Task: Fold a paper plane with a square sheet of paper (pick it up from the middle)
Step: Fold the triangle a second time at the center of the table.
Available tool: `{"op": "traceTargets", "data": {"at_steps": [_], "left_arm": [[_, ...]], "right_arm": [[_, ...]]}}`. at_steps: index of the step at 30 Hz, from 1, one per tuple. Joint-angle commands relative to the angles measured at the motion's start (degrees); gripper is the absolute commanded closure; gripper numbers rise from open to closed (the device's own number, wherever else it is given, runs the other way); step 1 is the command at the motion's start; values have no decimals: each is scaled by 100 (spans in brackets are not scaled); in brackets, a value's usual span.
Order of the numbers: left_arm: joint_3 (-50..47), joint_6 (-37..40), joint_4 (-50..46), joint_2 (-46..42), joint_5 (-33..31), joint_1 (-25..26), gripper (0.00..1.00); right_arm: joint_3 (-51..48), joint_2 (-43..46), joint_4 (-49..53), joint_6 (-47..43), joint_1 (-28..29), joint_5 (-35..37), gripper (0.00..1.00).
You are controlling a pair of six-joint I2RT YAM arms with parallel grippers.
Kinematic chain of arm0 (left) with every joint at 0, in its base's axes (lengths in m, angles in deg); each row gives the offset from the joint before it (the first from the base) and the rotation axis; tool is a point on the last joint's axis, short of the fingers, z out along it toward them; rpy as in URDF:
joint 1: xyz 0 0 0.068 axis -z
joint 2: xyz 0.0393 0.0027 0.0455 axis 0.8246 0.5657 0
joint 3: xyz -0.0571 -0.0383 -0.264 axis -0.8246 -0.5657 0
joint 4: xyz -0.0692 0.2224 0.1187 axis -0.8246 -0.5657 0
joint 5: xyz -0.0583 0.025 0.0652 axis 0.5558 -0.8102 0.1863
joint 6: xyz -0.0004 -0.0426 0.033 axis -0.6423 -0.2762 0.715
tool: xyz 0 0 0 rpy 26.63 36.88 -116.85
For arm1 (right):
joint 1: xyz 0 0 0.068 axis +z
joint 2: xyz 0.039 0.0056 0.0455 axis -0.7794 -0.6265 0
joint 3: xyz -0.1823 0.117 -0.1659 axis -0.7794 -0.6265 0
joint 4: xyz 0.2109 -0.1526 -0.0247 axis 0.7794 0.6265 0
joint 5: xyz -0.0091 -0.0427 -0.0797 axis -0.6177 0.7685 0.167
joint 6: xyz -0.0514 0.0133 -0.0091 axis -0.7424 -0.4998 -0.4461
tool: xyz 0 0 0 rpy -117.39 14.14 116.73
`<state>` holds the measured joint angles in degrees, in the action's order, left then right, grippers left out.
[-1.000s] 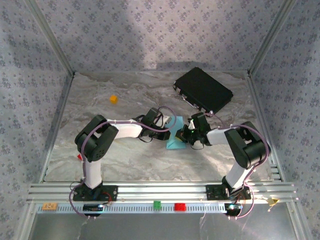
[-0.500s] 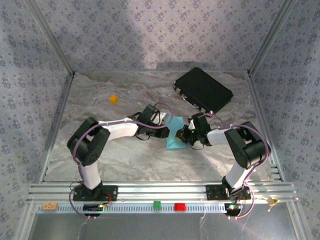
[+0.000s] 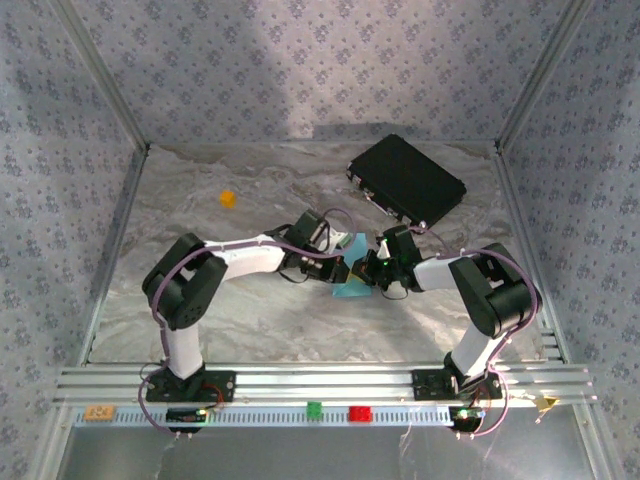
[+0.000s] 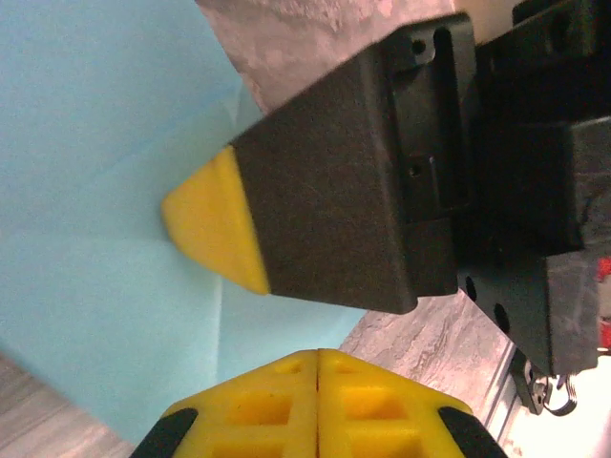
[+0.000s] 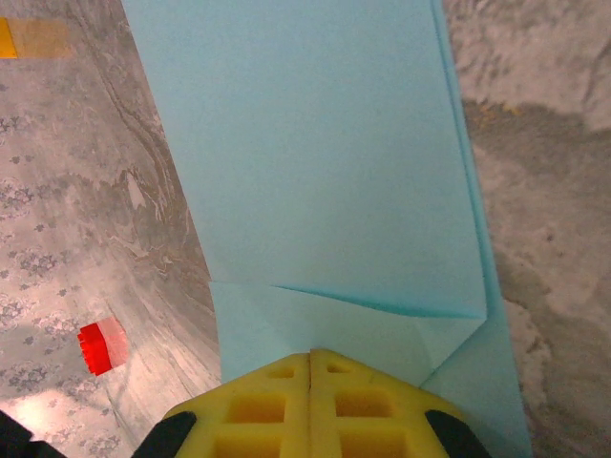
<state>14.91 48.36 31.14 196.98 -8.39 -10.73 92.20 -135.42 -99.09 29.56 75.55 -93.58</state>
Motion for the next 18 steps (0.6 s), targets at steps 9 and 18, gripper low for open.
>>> {"op": "traceTargets", "data": {"at_steps": [9,18], "left_arm": [[489,82,-459,567,169,27,94],[432,150,-625,711,97,27,95]], "right_arm": [[-128,-53,505,-22,-75,291,98],[-137,-40,531,-26,-84,314,97]]}}
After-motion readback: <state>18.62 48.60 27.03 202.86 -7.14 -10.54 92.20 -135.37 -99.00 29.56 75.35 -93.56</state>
